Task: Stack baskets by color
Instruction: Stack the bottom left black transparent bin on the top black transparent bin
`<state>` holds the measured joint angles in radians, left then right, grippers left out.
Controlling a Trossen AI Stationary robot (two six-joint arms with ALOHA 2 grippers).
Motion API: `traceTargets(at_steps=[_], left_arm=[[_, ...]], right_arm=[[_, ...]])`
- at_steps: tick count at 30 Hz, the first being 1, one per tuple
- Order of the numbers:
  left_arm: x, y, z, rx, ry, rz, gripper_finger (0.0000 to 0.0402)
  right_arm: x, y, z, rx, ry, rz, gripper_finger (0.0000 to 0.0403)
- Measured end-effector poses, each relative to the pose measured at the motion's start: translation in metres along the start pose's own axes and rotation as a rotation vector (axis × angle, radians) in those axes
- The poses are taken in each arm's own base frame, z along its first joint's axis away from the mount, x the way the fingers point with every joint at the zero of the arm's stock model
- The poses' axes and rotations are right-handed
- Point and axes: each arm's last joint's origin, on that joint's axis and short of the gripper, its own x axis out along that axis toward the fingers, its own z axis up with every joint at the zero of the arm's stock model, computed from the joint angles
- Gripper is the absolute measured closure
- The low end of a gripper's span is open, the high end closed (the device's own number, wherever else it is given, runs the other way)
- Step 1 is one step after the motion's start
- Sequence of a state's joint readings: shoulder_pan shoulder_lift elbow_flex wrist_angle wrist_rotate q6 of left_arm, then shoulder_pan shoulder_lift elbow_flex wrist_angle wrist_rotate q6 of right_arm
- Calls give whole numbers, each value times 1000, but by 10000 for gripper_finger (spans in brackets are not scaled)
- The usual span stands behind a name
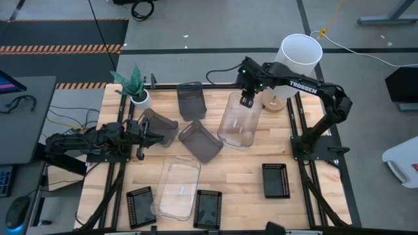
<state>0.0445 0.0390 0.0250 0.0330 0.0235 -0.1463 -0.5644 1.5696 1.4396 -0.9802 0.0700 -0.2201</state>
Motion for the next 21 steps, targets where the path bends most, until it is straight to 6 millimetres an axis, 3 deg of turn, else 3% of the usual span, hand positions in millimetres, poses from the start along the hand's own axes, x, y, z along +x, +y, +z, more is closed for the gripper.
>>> traceTargets(at_steps=[15, 21], left_arm=[[0, 0, 0, 0, -1, 0, 366], [0, 0, 0, 0, -1, 0, 372]], right_arm=[[-22, 120, 28, -199, -278, 286, 253], [-35, 157, 30, -207, -363, 365, 253]])
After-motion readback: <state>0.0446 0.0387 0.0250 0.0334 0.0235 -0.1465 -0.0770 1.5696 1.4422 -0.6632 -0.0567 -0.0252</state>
